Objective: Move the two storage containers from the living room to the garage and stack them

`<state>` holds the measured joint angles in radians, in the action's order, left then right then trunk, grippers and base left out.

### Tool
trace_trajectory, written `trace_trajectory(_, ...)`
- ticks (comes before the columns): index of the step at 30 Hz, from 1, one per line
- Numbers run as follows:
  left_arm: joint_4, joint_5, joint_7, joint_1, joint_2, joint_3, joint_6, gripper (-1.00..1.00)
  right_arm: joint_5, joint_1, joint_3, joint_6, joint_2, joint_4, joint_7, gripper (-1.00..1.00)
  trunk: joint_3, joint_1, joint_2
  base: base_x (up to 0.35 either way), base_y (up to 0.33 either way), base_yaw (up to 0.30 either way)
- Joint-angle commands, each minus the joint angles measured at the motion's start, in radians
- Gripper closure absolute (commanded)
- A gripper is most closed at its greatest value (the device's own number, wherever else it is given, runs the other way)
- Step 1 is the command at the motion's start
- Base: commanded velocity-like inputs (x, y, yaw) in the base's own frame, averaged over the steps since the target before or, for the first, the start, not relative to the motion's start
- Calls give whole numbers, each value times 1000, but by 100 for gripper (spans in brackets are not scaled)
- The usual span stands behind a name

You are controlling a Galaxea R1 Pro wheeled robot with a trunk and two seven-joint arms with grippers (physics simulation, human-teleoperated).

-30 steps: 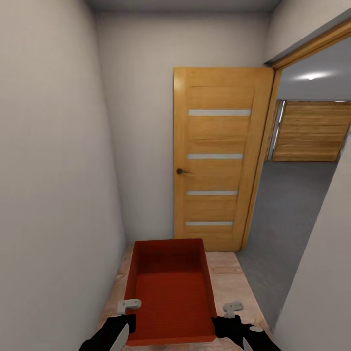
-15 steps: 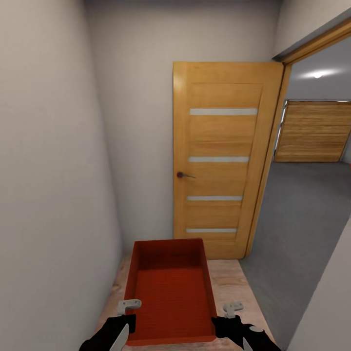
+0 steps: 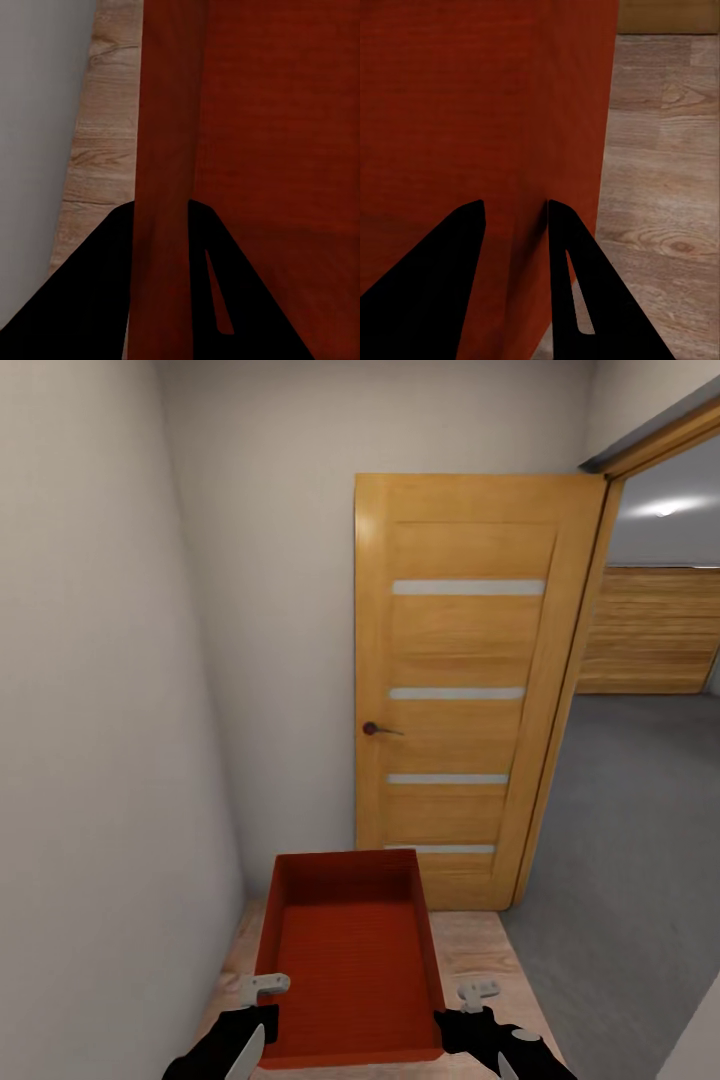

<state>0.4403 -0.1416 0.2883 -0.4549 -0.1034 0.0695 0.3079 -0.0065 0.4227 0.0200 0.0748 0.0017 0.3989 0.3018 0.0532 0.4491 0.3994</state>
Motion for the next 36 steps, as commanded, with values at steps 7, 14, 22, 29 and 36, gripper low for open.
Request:
trace_trajectory(7, 5, 22, 9, -1, 2, -37, -84, 100, -5, -1, 5, 8, -1, 0, 28, 100, 0, 1, 1, 329, 0, 0)
trace_trajectory(14, 5, 22, 8, -1, 3, -37, -85, 100, -6, -1, 6, 8, -1, 0, 28, 100, 0, 1, 1, 237, 0, -102)
trace_trajectory(22, 5, 22, 8, -1, 3, -38, -85, 100, -6, -1, 6, 8, -1, 1, 28, 100, 0, 1, 1, 16, 1, -264)
trace_trajectory(29, 5, 22, 8, -1, 4, -39, -85, 100, -5, -1, 6, 8, -1, 1, 28, 100, 0, 1, 1, 0, 176, -273)
trace_trajectory(36, 5, 22, 9, -1, 4, -39, -85, 100, -5, -1, 6, 8, -1, 1, 28, 100, 0, 1, 1, 0, 270, -273)
